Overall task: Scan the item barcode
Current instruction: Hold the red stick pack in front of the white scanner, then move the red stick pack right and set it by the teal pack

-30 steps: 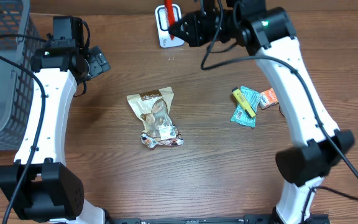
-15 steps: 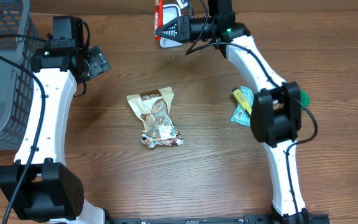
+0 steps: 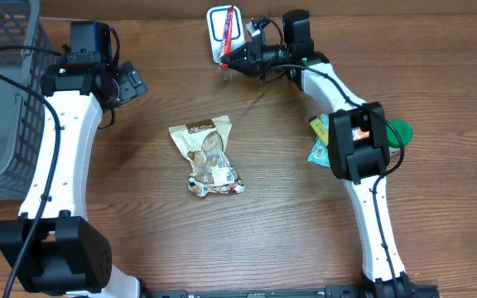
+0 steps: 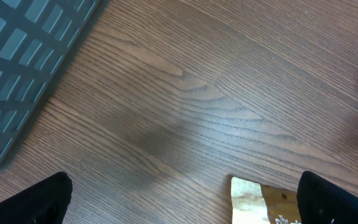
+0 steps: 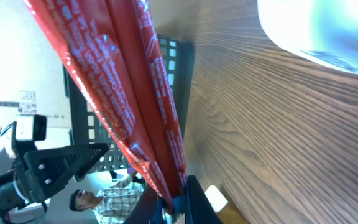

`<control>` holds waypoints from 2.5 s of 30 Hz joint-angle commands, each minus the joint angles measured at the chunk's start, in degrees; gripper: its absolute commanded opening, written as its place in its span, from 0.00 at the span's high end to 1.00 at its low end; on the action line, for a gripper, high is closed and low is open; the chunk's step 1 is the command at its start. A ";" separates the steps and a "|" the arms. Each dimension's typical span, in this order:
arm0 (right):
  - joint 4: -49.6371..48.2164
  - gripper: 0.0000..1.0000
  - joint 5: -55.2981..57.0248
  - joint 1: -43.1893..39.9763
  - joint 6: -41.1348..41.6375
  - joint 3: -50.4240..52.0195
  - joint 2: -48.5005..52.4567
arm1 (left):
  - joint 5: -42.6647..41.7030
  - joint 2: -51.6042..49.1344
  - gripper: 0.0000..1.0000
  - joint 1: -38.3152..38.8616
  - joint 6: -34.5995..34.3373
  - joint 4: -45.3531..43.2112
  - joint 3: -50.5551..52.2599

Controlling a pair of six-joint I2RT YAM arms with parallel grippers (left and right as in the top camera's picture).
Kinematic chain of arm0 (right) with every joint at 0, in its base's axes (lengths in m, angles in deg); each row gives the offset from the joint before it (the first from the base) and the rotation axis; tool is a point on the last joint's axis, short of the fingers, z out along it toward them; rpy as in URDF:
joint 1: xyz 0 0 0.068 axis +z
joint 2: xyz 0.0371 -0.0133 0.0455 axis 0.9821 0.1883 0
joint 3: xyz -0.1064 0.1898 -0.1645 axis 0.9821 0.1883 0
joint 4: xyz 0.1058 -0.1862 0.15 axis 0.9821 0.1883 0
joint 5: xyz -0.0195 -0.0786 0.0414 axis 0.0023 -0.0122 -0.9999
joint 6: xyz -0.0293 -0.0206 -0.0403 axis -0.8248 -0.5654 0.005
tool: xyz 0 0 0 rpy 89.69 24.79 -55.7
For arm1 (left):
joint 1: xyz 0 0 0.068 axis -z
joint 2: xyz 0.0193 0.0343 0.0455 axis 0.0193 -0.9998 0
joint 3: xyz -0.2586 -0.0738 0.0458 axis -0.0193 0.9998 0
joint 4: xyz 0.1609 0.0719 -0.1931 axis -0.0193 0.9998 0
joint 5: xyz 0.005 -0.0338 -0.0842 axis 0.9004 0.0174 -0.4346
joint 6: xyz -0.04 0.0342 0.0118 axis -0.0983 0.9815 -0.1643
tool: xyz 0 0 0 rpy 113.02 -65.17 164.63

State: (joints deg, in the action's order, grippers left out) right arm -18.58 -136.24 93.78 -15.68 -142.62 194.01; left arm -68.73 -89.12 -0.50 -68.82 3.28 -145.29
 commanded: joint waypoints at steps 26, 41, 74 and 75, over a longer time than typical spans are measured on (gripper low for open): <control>-0.17 0.96 2.89 0.20 4.70 -0.76 -2.82 | 0.13 0.50 0.00 -0.09 1.25 -0.04 -0.35; 43.69 0.96 27.41 0.42 -24.81 -0.76 -26.84 | 0.13 0.50 0.00 -0.09 1.25 -0.04 -0.35; 84.24 0.95 84.24 -0.96 -30.86 27.36 -36.28 | 0.13 0.50 0.00 -0.09 1.22 -0.04 -0.35; 83.73 0.95 84.63 -1.01 -30.86 28.02 -36.28 | 0.13 0.50 0.00 -0.09 1.25 -0.04 -0.35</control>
State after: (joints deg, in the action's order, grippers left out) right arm 66.16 -53.91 93.06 -47.50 -116.61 158.32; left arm -68.73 -89.12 -0.50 -68.82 3.28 -145.29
